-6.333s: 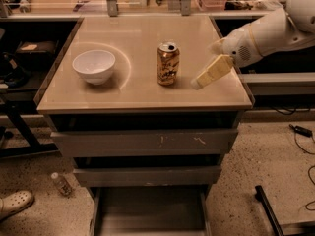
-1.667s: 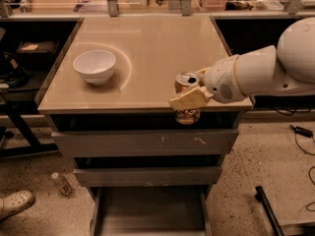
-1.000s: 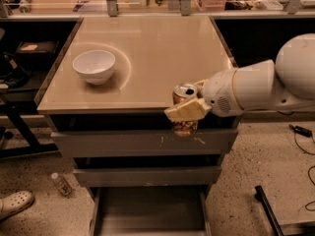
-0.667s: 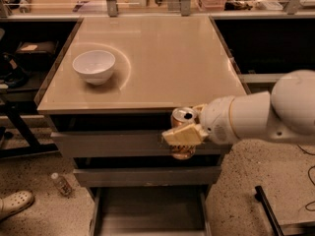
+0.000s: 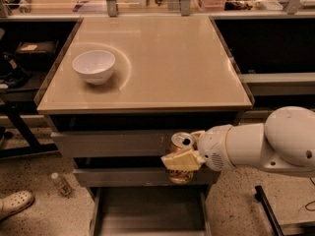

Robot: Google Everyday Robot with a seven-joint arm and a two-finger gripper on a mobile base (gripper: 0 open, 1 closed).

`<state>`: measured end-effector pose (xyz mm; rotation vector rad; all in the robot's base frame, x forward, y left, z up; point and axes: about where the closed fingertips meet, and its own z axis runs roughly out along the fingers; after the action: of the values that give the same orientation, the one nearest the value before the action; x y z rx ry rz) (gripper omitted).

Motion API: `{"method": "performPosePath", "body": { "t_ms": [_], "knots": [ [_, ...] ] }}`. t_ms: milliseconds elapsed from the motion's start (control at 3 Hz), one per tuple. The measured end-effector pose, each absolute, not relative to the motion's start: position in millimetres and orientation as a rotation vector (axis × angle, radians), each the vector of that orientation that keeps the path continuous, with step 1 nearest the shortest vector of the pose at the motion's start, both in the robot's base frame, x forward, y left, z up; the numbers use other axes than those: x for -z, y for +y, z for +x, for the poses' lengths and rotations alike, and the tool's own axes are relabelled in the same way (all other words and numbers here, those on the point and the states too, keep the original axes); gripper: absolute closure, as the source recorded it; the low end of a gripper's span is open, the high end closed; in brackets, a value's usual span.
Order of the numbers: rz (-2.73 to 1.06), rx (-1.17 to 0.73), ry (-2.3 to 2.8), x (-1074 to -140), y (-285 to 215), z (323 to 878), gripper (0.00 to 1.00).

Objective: Place orange can into bottom drawer

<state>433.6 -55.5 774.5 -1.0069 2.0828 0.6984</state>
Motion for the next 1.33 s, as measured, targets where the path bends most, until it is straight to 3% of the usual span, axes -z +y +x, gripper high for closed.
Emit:
{"method": "performPosePath", "body": {
  "t_ms": [1333],
  "knots": [
    [-0.81,-0.793,2.009,-595,-8,424,1.0]
  ]
}}
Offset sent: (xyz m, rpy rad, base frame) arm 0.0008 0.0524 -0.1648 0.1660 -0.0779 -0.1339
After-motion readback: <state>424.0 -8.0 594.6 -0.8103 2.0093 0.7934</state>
